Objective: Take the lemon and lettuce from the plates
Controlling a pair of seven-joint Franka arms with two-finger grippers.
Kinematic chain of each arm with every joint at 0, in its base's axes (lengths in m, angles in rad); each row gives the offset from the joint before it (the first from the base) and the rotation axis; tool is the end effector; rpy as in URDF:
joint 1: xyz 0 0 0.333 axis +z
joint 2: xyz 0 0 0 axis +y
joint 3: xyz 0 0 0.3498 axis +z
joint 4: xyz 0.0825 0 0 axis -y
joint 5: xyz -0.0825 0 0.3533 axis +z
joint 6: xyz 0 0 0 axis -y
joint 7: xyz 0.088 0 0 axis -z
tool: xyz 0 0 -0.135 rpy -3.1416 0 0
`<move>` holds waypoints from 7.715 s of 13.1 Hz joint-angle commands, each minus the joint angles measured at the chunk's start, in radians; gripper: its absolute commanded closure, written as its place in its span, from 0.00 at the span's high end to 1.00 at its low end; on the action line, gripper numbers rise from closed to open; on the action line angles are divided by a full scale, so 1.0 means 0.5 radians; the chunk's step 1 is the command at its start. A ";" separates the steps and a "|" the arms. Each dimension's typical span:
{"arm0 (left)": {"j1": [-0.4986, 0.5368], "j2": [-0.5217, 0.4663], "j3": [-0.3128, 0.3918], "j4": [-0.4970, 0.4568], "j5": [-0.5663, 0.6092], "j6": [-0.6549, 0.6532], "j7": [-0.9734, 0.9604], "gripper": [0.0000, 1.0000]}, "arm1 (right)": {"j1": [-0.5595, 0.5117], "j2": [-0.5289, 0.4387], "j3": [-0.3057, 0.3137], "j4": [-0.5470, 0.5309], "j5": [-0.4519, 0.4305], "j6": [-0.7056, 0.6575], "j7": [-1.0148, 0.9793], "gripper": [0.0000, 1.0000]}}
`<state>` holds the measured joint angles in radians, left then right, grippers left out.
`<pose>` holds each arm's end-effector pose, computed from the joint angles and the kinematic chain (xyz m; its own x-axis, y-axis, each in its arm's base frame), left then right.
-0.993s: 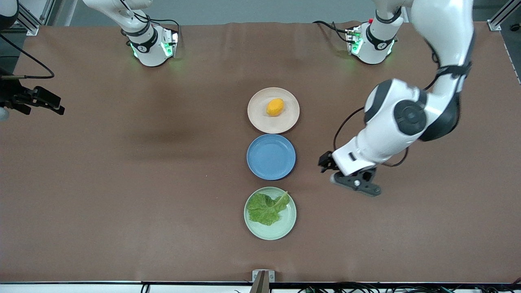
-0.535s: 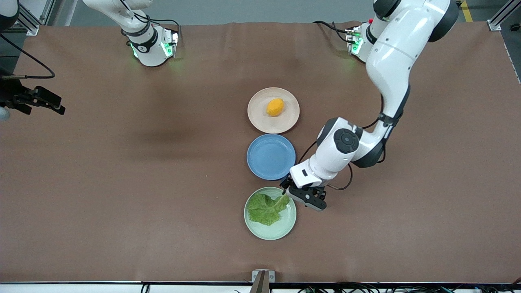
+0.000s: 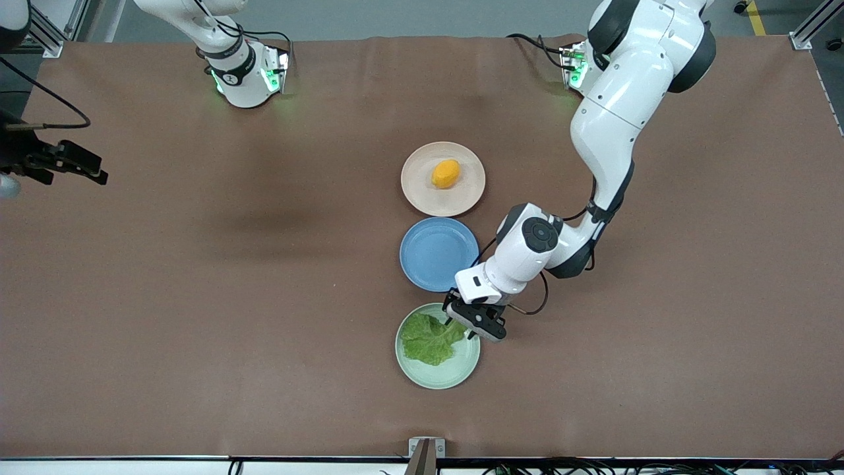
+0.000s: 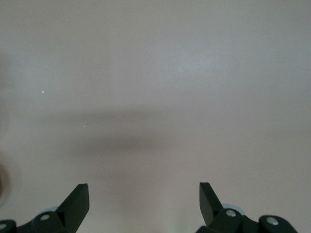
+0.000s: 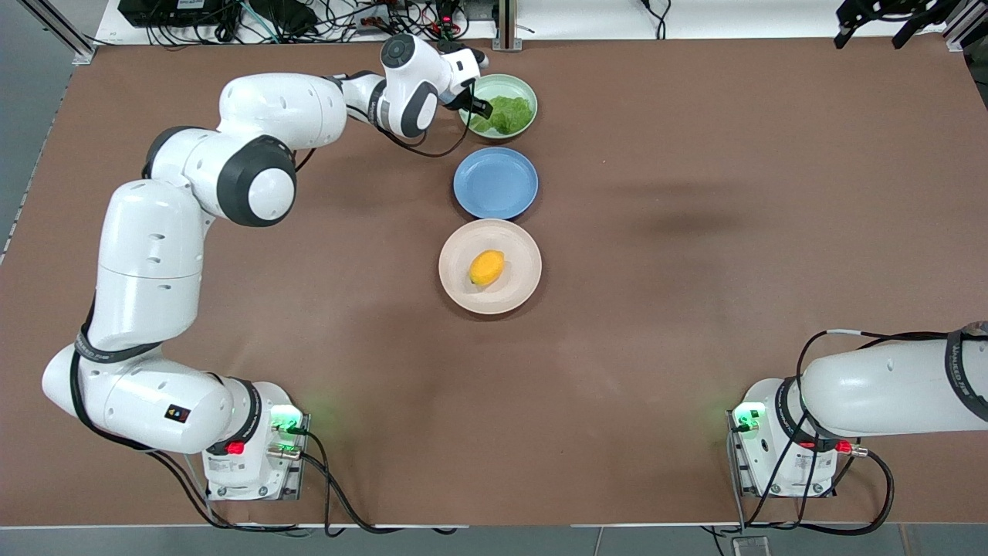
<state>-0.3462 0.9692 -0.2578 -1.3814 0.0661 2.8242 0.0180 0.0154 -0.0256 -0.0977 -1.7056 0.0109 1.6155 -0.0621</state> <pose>0.6781 -0.3990 0.2089 0.7841 -0.4005 0.4742 -0.5220 -0.8388 0.1546 0.5112 -0.0414 0.5879 0.9978 -0.0203 -0.0636 -0.0215 -0.9996 -0.0173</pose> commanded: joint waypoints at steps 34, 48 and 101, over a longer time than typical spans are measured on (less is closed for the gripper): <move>0.680 -1.223 0.129 -1.676 0.043 -0.449 0.188 0.03 | 2.227 1.260 0.014 -0.194 0.168 1.754 3.609 0.97; 0.680 -1.272 0.015 -1.824 0.046 -0.325 0.062 0.05 | 1.765 0.865 -0.047 -0.215 0.104 1.175 2.520 0.01; 0.849 -2.264 0.154 -0.492 -0.145 -2.712 -0.195 1.00 | 0.092 0.662 -0.164 0.613 0.141 -0.157 -0.011 1.00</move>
<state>0.0747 -0.1507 -0.1826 -1.6139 0.0075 1.4484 -0.0789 0.0690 0.3593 -0.1934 -1.3651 0.0782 1.5475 -0.0809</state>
